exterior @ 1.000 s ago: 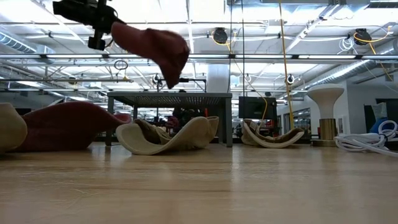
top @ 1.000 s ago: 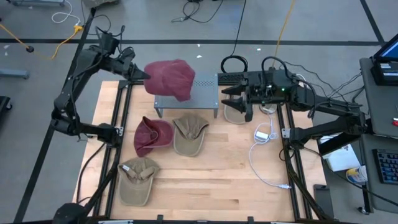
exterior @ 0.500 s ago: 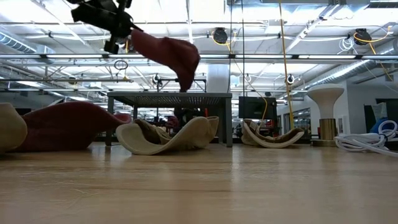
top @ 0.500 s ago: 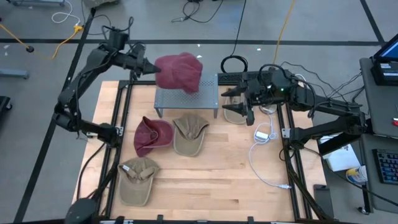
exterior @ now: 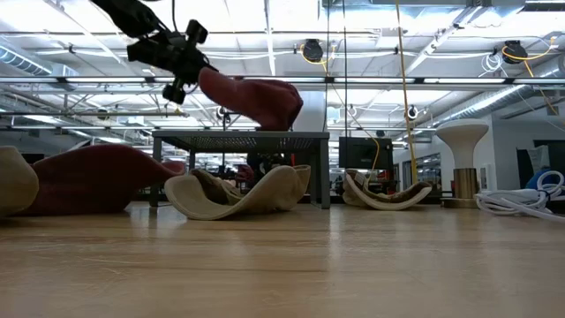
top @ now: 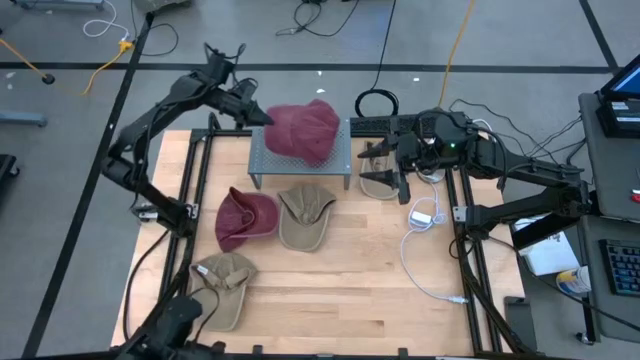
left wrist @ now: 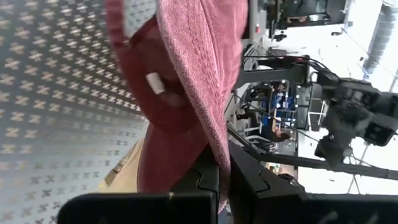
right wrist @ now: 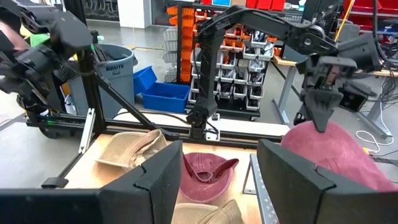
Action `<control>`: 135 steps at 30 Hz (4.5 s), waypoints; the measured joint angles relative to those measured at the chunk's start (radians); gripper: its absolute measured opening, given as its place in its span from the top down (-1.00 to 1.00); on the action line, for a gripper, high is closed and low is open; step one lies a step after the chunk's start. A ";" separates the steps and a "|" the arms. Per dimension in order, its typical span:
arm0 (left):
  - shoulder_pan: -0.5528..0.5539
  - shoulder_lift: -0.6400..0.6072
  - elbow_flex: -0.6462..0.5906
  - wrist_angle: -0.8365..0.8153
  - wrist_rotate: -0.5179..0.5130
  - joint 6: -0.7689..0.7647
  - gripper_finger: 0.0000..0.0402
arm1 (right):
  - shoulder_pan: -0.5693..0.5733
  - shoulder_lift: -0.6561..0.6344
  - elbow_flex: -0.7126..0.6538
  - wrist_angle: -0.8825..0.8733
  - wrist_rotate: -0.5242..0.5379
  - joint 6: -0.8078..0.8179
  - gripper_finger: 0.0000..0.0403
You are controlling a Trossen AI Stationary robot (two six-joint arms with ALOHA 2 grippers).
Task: Pick & Place hat
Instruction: Put the dark red cap on the shelf
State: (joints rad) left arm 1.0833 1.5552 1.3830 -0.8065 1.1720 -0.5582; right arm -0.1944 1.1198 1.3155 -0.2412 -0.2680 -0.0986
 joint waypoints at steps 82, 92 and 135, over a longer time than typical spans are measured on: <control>-0.249 -0.081 0.356 -0.554 -1.078 -0.180 0.78 | 0.000 0.000 0.000 -0.018 0.000 0.005 0.00; -0.265 -0.082 0.356 -0.465 -0.956 -0.107 0.66 | 0.000 0.000 0.000 -0.018 0.006 0.007 0.00; -0.639 0.440 0.866 -0.296 -1.388 -0.315 0.21 | 0.000 -0.116 0.000 -0.010 -0.261 -0.020 0.00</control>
State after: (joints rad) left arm 0.4443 1.9954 2.2494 -1.1024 -0.2160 -0.8733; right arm -0.1944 1.0036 1.3151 -0.2516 -0.5290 -0.1186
